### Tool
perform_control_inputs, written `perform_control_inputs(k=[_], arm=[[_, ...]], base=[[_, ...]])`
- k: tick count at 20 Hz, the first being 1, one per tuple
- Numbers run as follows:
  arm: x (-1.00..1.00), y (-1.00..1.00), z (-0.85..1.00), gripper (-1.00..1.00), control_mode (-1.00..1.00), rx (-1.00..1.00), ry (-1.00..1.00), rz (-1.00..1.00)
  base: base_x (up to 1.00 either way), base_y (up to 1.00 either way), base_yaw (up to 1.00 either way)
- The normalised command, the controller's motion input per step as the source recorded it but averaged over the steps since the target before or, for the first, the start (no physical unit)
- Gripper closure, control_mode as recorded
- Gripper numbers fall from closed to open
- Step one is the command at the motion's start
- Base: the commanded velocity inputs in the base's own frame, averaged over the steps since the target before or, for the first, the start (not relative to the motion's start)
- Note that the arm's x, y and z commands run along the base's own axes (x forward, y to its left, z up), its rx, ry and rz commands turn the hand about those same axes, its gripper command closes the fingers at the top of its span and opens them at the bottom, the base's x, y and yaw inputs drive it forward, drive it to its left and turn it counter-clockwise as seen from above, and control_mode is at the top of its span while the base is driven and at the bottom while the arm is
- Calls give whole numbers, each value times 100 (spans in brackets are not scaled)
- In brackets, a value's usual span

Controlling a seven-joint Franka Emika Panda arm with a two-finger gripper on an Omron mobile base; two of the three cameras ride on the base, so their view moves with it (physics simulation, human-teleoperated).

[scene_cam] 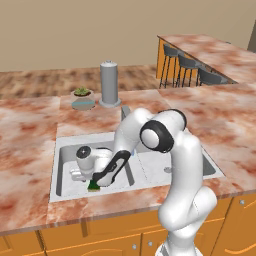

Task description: Soak the sponge with water for a few seconds and then drop it inside the sink.

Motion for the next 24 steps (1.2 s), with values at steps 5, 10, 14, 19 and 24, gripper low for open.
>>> perform_control_inputs(k=[5, 10, 14, 19, 24], arm=[[-9, 0, 24, -100, -100, -6, -1, 0], [-27, 0, 71, -100, -100, -6, -12, 0], [-20, 0, 85, -100, -100, 0, -11, 0], [-6, 0, 86, -100, -100, 0, -4, 0], [0, 0, 78, -100, -100, 0, 0, 0]], base=[[0, 0, 0], [0, 0, 0], [0, 0, 0], [0, 0, 0], [0, 0, 0]])
